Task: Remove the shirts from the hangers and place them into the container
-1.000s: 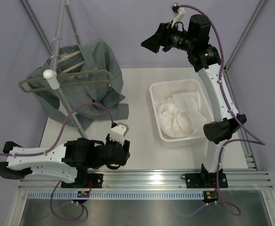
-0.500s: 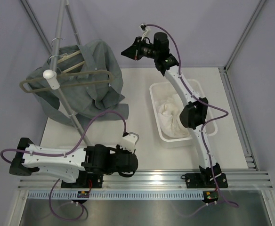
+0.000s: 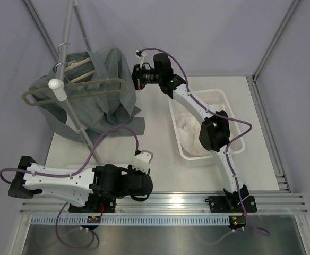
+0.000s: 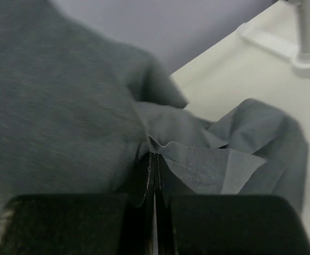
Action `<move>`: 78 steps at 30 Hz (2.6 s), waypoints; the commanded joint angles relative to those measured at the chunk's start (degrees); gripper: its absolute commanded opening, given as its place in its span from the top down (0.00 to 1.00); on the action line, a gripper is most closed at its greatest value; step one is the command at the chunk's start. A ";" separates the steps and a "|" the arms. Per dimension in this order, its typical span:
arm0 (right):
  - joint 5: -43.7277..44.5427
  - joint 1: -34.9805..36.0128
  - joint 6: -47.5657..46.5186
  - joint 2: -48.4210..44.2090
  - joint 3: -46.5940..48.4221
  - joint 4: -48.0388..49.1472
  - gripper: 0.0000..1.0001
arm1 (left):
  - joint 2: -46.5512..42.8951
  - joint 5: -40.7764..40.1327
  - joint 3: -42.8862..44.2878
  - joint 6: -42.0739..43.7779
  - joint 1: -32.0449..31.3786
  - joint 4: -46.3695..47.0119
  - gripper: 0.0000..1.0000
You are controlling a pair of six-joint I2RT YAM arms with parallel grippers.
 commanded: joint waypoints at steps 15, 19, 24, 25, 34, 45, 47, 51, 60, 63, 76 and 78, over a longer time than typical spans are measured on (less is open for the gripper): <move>24.79 4.10 -13.75 -24.70 -12.40 -10.82 0.35 | -1.40 -0.17 -3.73 -0.06 -0.34 6.50 0.74; 25.40 4.10 -16.84 -23.12 -5.19 -15.13 0.21 | -1.40 -0.34 -4.08 -0.15 -0.34 6.68 0.72; 26.46 4.10 -18.59 -24.69 -4.82 -14.35 0.12 | -1.22 -0.25 -4.08 0.20 -0.34 7.03 0.71; 26.37 4.10 -18.86 -25.65 -5.26 -13.56 0.12 | -0.87 -0.17 -4.08 0.29 -0.34 7.12 0.71; 21.98 4.19 -20.88 -27.15 -1.13 -14.17 0.12 | 0.53 0.18 -3.64 1.17 -0.25 8.18 0.69; 15.66 4.54 -21.94 -24.88 5.72 -16.19 0.15 | 0.80 0.62 -3.38 1.44 -0.34 8.09 0.68; 13.47 4.71 -21.85 -24.17 6.42 -16.19 0.16 | 0.54 0.80 -3.55 1.44 -0.34 8.09 0.68; 9.25 5.33 -22.20 -22.59 7.92 -16.46 0.20 | 0.10 0.71 -3.90 1.35 -0.34 7.74 0.68; 3.44 5.68 -22.99 -17.15 11.52 -14.88 0.20 | -1.05 1.15 -4.87 1.52 -0.34 9.32 0.62; 1.68 5.77 -23.25 -14.69 13.01 -14.26 0.20 | -1.31 1.68 -5.66 1.52 -0.34 10.02 0.58; -6.67 7.08 -22.38 -9.84 16.53 -10.04 0.53 | -3.68 1.94 -8.21 0.82 -0.34 10.90 0.56; -8.25 7.35 -21.94 -9.40 17.24 -9.60 0.54 | -3.42 2.20 -8.21 0.82 -0.25 11.34 0.56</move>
